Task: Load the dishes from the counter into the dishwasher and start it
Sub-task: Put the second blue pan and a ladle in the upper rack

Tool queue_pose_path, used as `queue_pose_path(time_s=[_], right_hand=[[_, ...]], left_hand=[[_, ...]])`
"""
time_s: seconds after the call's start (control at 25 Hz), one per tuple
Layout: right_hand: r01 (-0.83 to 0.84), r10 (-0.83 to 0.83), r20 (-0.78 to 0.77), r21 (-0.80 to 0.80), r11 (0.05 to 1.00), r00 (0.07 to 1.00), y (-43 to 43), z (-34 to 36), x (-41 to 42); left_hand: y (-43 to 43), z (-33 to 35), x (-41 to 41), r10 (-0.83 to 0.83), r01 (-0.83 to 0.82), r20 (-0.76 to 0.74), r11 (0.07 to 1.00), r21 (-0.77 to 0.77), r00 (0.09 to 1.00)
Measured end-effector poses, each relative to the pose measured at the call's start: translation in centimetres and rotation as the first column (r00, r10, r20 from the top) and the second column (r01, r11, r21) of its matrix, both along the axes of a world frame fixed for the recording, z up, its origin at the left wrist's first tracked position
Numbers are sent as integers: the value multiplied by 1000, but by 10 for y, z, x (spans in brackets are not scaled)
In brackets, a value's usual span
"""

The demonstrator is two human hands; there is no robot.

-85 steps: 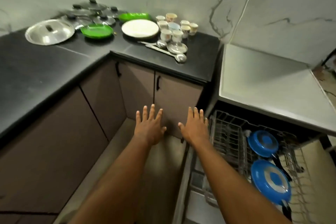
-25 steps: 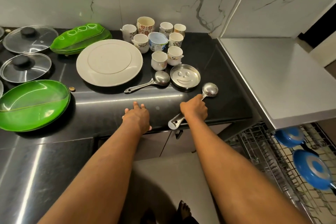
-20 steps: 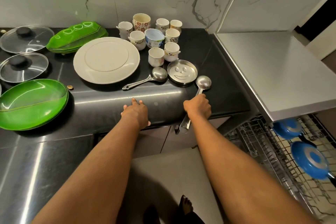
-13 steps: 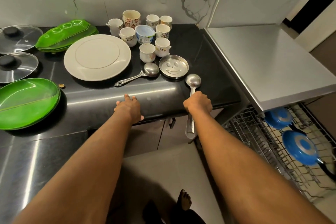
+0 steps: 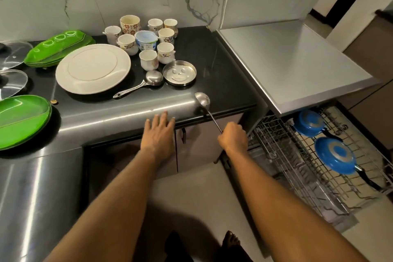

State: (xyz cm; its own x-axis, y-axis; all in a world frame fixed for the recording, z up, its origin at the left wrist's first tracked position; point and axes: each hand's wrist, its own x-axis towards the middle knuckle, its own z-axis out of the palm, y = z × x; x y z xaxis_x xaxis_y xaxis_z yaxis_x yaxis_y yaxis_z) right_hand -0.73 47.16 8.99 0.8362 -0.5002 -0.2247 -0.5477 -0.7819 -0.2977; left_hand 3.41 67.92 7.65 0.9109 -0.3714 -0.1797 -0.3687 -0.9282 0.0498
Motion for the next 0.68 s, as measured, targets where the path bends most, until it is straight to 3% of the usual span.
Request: queue_pose_path(time_s=[0.32, 0.48, 0.68], right_hand=[[-152, 100, 237, 210, 966, 966, -82, -32, -63], [-223, 160, 213, 318, 922, 964, -138, -47, -100], [-287, 236, 193, 309, 907, 952, -179, -62, -141]], left_hand=[[-107, -34, -99, 73, -65, -177, 997, 51, 982], [-163, -38, -143, 157, -151, -227, 988, 46, 961], [-225, -38, -199, 194, -192, -253, 981, 32, 948]])
